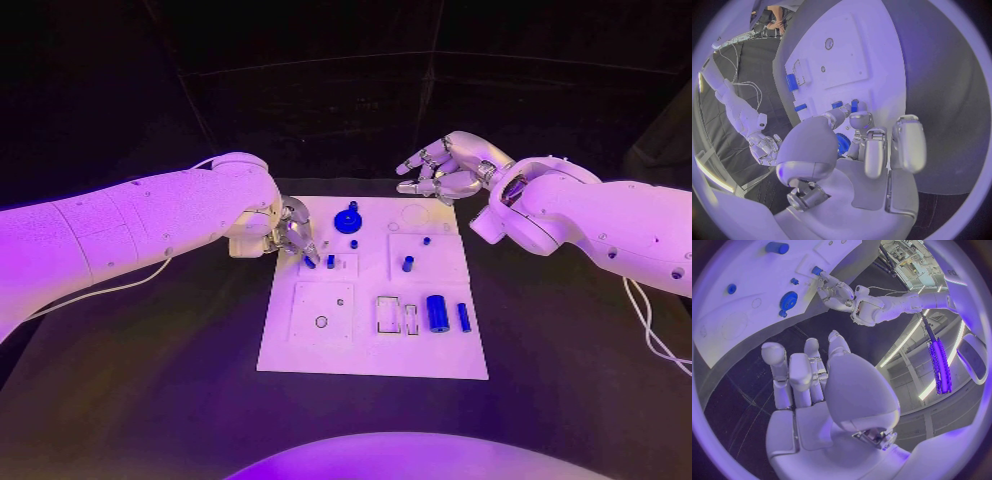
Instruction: Assemble the parts on the task board
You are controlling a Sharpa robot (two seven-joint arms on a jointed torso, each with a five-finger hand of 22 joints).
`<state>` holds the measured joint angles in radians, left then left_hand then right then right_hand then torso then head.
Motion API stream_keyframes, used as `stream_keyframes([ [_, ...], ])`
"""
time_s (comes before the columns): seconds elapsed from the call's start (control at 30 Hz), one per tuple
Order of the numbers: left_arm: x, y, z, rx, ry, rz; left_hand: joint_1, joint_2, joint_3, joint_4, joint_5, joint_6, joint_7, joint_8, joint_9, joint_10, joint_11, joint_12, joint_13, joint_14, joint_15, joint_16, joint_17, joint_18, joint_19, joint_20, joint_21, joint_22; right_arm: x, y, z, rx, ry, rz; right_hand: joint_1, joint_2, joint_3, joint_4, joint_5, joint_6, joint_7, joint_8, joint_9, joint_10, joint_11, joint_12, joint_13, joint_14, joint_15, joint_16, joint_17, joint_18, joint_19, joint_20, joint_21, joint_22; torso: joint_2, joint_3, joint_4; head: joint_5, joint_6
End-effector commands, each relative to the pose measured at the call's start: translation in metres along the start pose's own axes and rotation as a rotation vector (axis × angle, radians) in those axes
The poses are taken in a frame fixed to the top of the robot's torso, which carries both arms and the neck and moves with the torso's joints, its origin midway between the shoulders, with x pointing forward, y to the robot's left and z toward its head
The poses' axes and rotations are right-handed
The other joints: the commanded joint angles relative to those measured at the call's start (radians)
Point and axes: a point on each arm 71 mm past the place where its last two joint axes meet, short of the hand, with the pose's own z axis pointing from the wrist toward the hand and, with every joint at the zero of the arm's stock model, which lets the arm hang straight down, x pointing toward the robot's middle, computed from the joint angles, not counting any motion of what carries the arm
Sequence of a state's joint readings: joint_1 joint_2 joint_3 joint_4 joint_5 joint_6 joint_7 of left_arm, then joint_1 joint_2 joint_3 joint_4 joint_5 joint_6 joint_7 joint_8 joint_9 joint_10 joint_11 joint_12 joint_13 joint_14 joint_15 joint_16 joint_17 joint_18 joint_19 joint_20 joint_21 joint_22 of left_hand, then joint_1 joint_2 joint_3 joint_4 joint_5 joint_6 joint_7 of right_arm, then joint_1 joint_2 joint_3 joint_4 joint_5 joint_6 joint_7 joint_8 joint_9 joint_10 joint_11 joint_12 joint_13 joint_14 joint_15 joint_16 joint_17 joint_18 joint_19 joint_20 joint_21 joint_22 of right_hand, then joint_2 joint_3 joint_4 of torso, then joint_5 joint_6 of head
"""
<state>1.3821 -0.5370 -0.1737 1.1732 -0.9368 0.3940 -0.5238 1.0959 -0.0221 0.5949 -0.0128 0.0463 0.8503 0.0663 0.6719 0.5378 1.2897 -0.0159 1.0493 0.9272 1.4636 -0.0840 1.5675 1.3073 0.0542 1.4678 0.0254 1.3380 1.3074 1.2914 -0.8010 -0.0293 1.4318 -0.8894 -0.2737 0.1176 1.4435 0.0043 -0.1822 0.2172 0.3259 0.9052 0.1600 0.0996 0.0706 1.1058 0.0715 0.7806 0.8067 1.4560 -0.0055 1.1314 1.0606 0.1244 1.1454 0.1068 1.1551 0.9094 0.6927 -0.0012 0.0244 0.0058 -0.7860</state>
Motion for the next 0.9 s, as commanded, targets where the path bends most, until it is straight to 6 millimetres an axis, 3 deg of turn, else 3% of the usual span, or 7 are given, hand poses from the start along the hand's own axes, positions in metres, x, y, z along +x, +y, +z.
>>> stream_keyframes([
  [0.03,0.0017,0.0008,0.0004,-0.017,0.001,0.007,0.000,0.007,0.111,-0.110,0.008,-0.001,-0.008,0.005,0.001,0.007,-0.002,-0.002,0.001,0.107,0.006,0.003,0.263,0.007,0.012,0.004,-0.001,0.009,-0.0001,0.0018,0.0004,-0.012,0.004,-0.001,-0.002,0.011,-0.006,0.000,0.005,-0.005,0.001,0.005,0.000,-0.005,0.000,0.000,0.000,-0.003,0.001,-0.004,0.001,0.013,-0.004,0.000,-0.004,-0.001,0.000,-0.0005,0.0005,0.000,0.000],
  [0.67,0.0021,0.0044,-0.0007,-0.033,-0.006,0.001,-0.001,0.004,0.112,-0.111,0.011,0.001,-0.008,0.007,0.002,0.007,-0.002,-0.003,-0.001,0.107,0.006,0.003,0.263,0.007,0.011,0.004,-0.002,0.009,-0.0002,0.0017,0.0002,-0.012,0.004,-0.001,-0.002,0.011,-0.006,0.000,0.005,-0.005,0.001,0.005,0.000,-0.005,0.000,0.000,0.000,-0.003,0.001,-0.004,0.001,0.013,-0.004,0.000,-0.004,-0.001,0.000,-0.0001,-0.0008,0.001,-0.001],
  [0.9,0.0021,0.0028,-0.0006,-0.031,-0.013,-0.002,-0.046,-0.009,0.094,-0.089,0.011,0.017,-0.016,0.015,0.003,0.016,-0.007,0.000,0.003,0.107,0.003,0.003,0.263,0.006,0.014,0.004,0.005,0.017,-0.0004,0.0016,-0.0001,-0.012,0.003,-0.001,-0.002,0.011,-0.006,0.000,0.005,-0.005,0.001,0.005,0.000,-0.005,0.000,0.000,0.000,-0.003,0.001,-0.004,0.001,0.013,-0.004,0.000,-0.004,-0.001,0.000,0.0002,-0.0009,0.000,-0.002],
])
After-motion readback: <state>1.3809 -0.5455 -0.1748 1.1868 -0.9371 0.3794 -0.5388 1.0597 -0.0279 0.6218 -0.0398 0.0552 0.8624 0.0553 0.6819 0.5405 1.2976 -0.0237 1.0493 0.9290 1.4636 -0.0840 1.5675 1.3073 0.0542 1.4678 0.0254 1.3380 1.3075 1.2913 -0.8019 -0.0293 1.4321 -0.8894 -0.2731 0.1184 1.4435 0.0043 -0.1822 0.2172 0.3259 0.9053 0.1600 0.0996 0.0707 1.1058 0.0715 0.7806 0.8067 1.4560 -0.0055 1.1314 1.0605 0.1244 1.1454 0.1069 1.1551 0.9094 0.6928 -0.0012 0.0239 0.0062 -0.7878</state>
